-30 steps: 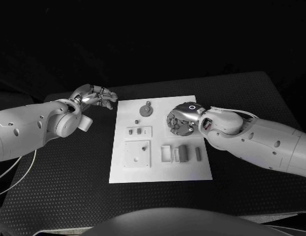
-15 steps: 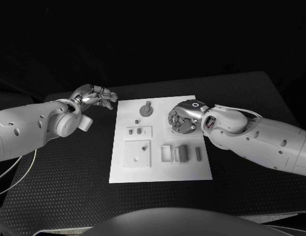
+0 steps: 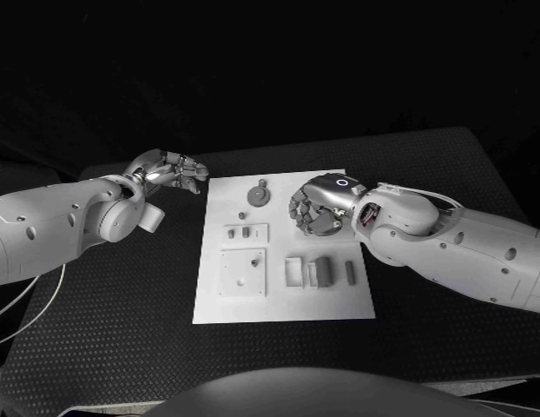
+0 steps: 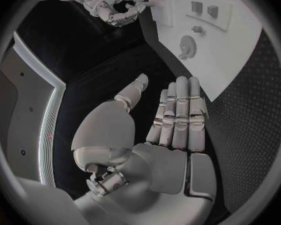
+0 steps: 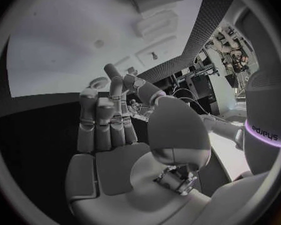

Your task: Assemble the parts on the task board

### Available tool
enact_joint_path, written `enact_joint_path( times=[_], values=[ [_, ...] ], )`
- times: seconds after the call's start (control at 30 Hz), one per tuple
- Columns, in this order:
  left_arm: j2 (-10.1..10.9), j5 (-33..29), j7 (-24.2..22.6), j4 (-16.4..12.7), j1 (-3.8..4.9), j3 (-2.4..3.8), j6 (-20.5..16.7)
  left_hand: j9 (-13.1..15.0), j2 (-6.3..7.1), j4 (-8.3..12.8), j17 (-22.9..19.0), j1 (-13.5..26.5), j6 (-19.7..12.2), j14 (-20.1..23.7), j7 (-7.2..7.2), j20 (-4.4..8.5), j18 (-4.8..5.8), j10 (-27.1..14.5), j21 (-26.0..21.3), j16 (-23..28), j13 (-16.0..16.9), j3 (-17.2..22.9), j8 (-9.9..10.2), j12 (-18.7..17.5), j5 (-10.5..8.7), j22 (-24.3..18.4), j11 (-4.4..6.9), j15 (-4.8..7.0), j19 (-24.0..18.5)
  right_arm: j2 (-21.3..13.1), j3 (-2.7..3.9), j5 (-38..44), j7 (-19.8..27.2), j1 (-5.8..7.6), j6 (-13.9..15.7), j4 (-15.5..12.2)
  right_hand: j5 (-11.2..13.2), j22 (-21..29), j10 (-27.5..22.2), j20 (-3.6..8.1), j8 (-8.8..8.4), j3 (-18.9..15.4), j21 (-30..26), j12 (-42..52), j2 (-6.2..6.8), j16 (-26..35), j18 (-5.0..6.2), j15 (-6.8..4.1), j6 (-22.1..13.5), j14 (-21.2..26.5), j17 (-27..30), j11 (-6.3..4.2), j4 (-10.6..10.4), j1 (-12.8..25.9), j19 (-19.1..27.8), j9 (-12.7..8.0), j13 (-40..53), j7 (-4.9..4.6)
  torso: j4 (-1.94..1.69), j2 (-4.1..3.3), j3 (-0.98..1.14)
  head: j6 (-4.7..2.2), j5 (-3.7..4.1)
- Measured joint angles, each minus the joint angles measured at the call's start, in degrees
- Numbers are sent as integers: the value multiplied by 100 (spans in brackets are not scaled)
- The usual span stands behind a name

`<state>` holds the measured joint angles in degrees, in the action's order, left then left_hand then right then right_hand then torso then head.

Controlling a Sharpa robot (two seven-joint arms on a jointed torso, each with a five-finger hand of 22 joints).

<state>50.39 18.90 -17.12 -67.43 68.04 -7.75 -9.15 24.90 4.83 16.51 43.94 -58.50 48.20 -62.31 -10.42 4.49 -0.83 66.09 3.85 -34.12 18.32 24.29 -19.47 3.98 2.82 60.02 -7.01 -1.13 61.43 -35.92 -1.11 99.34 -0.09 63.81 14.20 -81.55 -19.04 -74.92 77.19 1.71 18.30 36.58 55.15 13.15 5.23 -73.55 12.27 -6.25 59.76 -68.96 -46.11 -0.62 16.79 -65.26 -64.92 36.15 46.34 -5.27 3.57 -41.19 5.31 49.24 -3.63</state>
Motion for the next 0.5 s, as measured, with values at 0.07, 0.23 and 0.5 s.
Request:
enact_joint_path(
  times=[0.07, 0.23, 0.5],
  values=[
    [1, 0, 2, 0, 1, 0, 2, 0, 0, 0, 0, 0, 0, 0, 0, 0, 0, 0, 0, 0, 0, 0, 0, 0, 0, 0, 0, 0, 0, 9, 6, -34, 0, 0, 7, -47, -4, 0, 0, 0, 0, 0, 0, 0, 0, 0, 0, 0, -1, 0, 0, 0, 0, -1, 0, 0, 0, -1, -1, 0, 0, -2, -7],
    [4, 0, 8, 0, 1, 0, 8, 0, 0, 0, 0, 0, 0, 0, 0, 0, 0, 0, 0, 0, 0, 0, 0, 0, 0, 0, 0, 0, 0, 48, 8, -143, 2, 0, 40, -80, -5, 0, 0, -1, 1, 18, 0, 0, 4, 0, 1, 0, -2, 0, 0, 0, -18, -6, 0, 0, 0, -2, -3, -1, -1, -9, -24],
    [9, 0, 21, 1, 1, 0, 16, 1, 0, 0, 4, 0, 0, 0, 0, 0, 0, 0, 0, 0, -6, 0, 0, 0, 0, -5, 0, 0, 0, 83, 9, -716, 68, -1, 208, -147, -5, 0, 0, -10, 3, 18, 0, 0, -21, 0, 1, -19, -3, -19, 1, 0, -18, 19, -8, 0, 0, -3, -5, -1, -7, -13, -56]
  ],
)
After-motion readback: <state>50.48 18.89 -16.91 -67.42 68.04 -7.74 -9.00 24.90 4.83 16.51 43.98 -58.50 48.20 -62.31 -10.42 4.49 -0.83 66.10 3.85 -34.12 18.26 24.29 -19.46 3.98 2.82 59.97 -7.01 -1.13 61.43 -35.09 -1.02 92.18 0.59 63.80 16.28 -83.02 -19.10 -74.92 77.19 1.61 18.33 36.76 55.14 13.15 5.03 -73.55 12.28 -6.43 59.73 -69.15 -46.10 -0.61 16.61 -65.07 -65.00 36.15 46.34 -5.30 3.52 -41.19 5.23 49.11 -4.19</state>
